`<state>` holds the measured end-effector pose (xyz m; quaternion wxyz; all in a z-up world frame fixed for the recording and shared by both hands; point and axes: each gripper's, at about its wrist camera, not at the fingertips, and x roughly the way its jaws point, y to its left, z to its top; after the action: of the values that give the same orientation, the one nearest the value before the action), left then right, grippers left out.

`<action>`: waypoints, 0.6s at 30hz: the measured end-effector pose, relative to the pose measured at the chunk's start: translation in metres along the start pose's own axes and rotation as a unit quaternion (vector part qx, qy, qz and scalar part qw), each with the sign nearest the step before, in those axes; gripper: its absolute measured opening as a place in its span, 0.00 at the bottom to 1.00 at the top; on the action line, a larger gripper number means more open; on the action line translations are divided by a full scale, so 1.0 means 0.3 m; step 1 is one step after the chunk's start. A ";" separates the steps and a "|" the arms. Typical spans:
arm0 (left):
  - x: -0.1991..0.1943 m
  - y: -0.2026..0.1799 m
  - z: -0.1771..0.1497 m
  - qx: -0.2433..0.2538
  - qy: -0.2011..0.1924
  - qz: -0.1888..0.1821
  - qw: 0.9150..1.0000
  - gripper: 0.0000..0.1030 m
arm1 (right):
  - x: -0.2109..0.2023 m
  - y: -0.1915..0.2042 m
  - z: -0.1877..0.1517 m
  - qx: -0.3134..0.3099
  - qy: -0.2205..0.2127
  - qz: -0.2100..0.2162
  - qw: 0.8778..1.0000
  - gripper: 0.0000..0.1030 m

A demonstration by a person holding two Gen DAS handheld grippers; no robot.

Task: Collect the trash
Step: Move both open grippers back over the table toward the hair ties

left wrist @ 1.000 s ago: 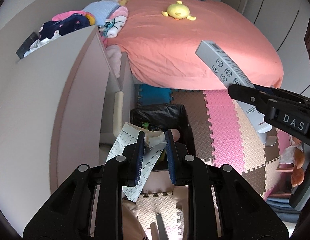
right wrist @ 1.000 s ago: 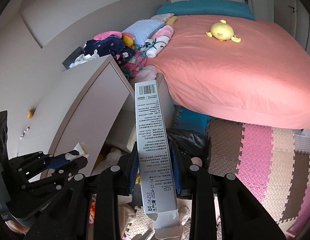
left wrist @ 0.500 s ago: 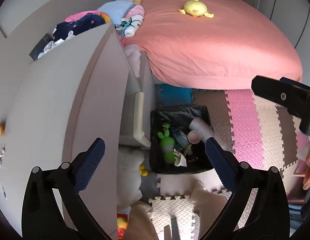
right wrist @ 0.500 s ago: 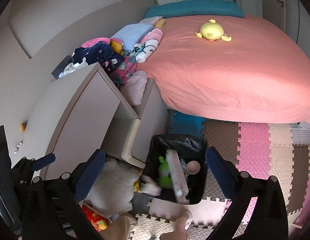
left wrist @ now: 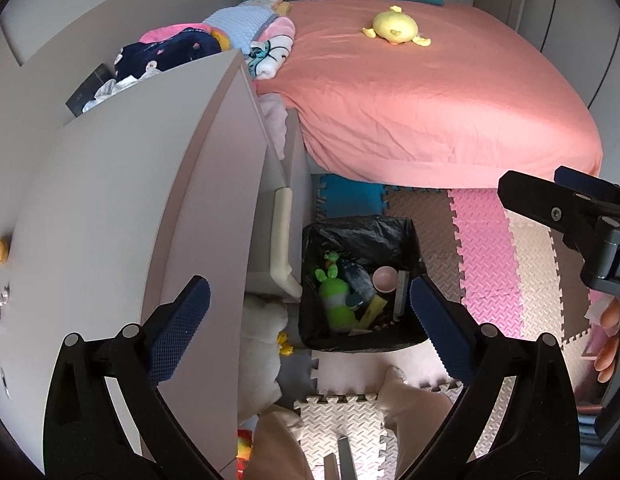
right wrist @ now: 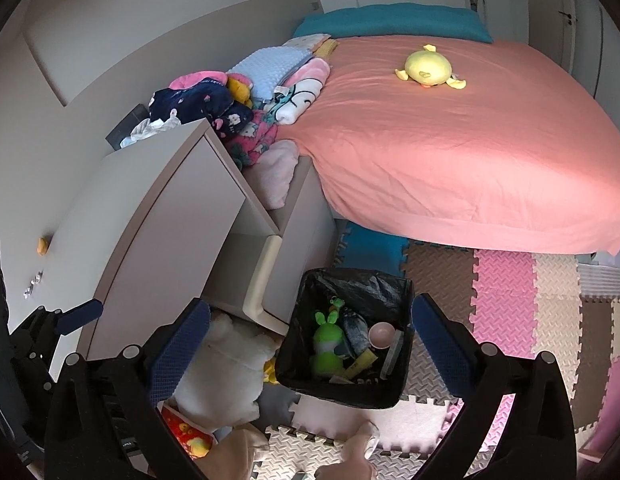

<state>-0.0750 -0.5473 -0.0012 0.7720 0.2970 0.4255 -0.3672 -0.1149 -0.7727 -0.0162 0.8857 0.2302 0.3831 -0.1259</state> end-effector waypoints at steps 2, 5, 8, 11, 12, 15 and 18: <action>-0.006 0.004 -0.002 -0.001 -0.001 0.000 1.000 0.94 | -0.003 0.009 0.000 -0.003 0.000 -0.001 1.000 0.98; -0.018 0.012 -0.006 -0.004 -0.005 -0.004 1.000 0.94 | -0.009 0.024 0.000 -0.013 0.000 -0.006 1.000 0.98; -0.032 0.020 -0.005 -0.006 -0.009 -0.006 1.000 0.94 | -0.021 0.040 0.000 -0.017 -0.003 -0.006 1.000 0.98; -0.051 0.036 -0.007 -0.009 -0.014 -0.007 1.000 0.94 | -0.032 0.061 0.003 -0.023 -0.006 -0.005 1.000 0.98; -0.054 0.042 -0.007 -0.010 -0.015 -0.008 1.000 0.94 | -0.035 0.070 0.002 -0.025 -0.007 -0.005 1.000 0.98; -0.074 0.062 -0.010 -0.012 -0.020 -0.006 1.000 0.94 | -0.045 0.105 0.006 -0.032 -0.008 -0.005 0.999 0.98; -0.096 0.094 -0.016 -0.014 -0.025 -0.002 1.000 0.94 | -0.055 0.141 0.010 -0.041 -0.010 -0.002 0.999 0.98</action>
<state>-0.0646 -0.5188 0.0260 0.7858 0.2761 0.4121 -0.3695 -0.1072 -0.7368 0.0108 0.8979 0.1919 0.3793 -0.1141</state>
